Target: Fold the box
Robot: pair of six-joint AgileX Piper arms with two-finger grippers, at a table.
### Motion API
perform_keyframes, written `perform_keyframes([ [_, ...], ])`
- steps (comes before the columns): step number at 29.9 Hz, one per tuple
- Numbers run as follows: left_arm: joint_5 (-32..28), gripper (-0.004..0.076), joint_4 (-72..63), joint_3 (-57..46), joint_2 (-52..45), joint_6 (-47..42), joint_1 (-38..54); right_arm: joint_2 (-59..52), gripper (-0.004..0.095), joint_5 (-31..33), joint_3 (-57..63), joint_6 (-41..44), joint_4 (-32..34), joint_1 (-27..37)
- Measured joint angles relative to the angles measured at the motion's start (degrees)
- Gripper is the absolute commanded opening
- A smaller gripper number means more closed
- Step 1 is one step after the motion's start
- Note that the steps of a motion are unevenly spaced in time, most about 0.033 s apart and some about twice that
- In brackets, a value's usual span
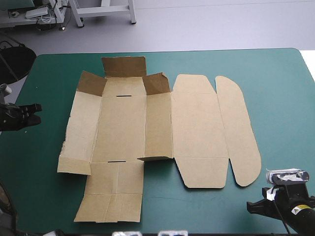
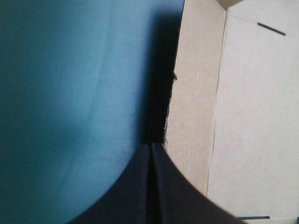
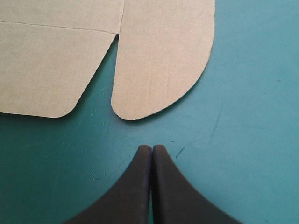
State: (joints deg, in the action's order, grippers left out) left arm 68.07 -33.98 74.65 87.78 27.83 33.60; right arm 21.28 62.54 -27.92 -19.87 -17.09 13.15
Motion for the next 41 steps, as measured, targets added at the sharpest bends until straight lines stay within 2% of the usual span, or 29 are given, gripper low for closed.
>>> perform_keyframes([
  [5, 1.27, 0.0004, 0.42, 0.0, 3.62, 0.06, 0.0, 0.0, -0.0018, 0.0, 0.0, 0.0, 0.0, 0.0],
  [8, 1.53, 0.0069, 1.2, 0.0, 5.36, 0.18, 0.0, 0.0, -0.0018, 0.0, 0.0, 0.0, 0.0, 0.0],
  [11, 1.58, 0.0206, 1.26, 0.0, 6.9, 0.18, 0.0, 0.0, -0.0018, 0.0, 0.0, 0.0, 0.0, 0.0],
  [15, 1.39, 0.0503, 1.71, -0.59, 7.76, -0.01, -1.23, 0.0, -0.0018, 0.0, 0.0, 0.0, 0.0, 0.0],
  [17, 1.39, 0.058, 1.71, -1.44, 7.81, 0.04, -2.78, 0.0, -0.0018, 0.0, 0.0, 0.0, 0.0, 0.0],
  [20, 1.5, 0.0577, 1.71, -2.27, 8.29, 0.15, -5.56, 0.0, -0.0018, 0.0, 0.0, 0.0, 0.0, 0.0],
  [30, 1.38, 0.0433, 1.66, -2.42, 10.5, 0.2, -11.24, 0.0, -0.0018, 0.0, 0.0, 0.0, 0.0, 0.0],
  [41, 1.24, 0.042, 1.36, -2.53, 14.34, -0.14, -15.03, 0.0, -0.0018, 0.0, 0.0, 0.0, -0.02, 0.0],
])
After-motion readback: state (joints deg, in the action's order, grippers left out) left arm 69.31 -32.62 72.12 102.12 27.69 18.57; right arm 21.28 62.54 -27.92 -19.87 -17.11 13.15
